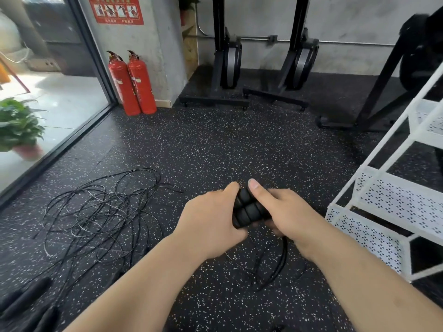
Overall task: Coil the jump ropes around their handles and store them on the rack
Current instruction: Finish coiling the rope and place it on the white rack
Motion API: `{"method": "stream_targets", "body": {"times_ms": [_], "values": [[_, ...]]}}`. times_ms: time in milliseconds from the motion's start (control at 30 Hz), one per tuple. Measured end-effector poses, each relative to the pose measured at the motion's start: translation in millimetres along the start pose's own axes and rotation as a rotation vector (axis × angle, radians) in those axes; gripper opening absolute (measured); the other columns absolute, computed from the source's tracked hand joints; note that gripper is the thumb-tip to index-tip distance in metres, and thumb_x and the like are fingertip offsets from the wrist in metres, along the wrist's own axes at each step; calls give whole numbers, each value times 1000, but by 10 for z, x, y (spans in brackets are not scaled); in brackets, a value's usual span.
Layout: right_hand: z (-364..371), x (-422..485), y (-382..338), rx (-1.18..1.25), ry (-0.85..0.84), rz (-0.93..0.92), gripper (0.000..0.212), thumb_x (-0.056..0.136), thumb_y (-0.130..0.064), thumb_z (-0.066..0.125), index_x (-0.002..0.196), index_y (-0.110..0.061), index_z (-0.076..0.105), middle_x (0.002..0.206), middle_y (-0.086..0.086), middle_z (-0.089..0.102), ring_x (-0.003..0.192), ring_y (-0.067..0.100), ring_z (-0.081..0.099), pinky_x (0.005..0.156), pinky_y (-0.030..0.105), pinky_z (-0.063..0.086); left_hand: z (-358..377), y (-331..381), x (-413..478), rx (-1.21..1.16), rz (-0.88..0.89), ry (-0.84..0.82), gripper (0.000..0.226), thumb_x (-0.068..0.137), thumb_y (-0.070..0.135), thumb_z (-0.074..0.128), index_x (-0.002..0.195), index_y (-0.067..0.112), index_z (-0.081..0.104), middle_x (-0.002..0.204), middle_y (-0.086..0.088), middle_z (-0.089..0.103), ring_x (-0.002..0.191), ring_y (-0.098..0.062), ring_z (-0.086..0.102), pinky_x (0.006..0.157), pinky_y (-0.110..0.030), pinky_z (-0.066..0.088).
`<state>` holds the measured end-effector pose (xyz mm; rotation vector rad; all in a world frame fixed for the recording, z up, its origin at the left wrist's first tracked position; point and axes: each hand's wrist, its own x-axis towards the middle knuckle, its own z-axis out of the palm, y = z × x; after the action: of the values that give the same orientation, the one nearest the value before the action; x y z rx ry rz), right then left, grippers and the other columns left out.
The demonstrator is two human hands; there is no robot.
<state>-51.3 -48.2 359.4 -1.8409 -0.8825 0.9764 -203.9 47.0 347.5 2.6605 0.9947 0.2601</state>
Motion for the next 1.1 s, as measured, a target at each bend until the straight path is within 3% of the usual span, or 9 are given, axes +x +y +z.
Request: {"method": "stream_targets", "body": {"times_ms": [100, 200, 300, 367, 400, 567, 733, 867, 1100], "values": [[-73, 6, 8, -134, -118, -101, 73, 103, -75, 35, 96, -17, 79, 82, 4, 78, 58, 3, 49, 71, 31, 39, -52, -77, -13, -6, -51, -16, 42, 77, 50, 71, 100, 35, 39, 79, 11, 59, 73, -18, 59, 66, -35, 50], [-168, 49, 71, -226, -66, -137, 72, 100, -82, 31, 102, -25, 75, 76, -1, 66, 62, 9, 48, 69, 34, 42, -92, -160, -12, -23, -110, -9, 41, 76, 48, 72, 100, 35, 41, 78, 10, 61, 72, -17, 61, 67, -35, 52], [-229, 84, 125, -393, -45, -233, 47, 107, -67, 37, 103, -35, 71, 82, -11, 71, 65, 5, 55, 70, 32, 46, -129, -219, -7, -45, -154, -2, 41, 76, 48, 73, 99, 34, 42, 78, 11, 59, 69, -13, 58, 64, -34, 47], [-218, 80, 138, -545, -35, -300, 23, 110, -53, 45, 116, -47, 66, 92, -16, 72, 77, -2, 62, 73, 28, 48, -140, -240, -4, -57, -179, -5, 40, 76, 47, 73, 99, 33, 43, 78, 12, 59, 69, -11, 57, 64, -33, 44], [-201, 72, 139, -587, -26, -318, 21, 110, -48, 49, 123, -50, 64, 95, -18, 71, 83, -2, 63, 75, 28, 50, -141, -246, -2, -69, -185, -15, 39, 76, 46, 73, 98, 32, 44, 79, 12, 59, 70, -12, 58, 64, -33, 44], [-153, 105, 189, -699, 87, -372, 26, 111, -37, 50, 131, -44, 66, 99, -15, 65, 89, 6, 62, 81, 36, 54, -165, -231, 26, -229, -198, -76, 33, 75, 41, 77, 93, 30, 52, 83, 9, 65, 74, -15, 63, 63, -32, 48], [-117, 98, 174, -828, 69, -384, 31, 108, -53, 45, 133, -45, 62, 93, -15, 55, 85, 10, 56, 73, 40, 53, -189, -249, 64, -336, -265, -77, 30, 76, 36, 78, 93, 27, 56, 83, 7, 66, 71, -15, 62, 60, -31, 42], [-75, 91, 152, -924, 141, -407, 31, 107, -54, 48, 130, -44, 67, 95, -12, 58, 86, 15, 60, 69, 36, 52, -176, -259, 82, -457, -341, -71, 28, 76, 32, 78, 95, 26, 59, 79, 9, 66, 63, -12, 60, 57, -28, 42], [11, -40, -10, -1084, 177, -509, 29, 108, -55, 42, 117, -41, 66, 88, -11, 51, 76, 9, 55, 56, 27, 39, -171, -336, 75, -56, -420, -56, 37, 79, 47, 72, 96, 26, 47, 89, 7, 61, 81, -21, 62, 69, -36, 49]]}}
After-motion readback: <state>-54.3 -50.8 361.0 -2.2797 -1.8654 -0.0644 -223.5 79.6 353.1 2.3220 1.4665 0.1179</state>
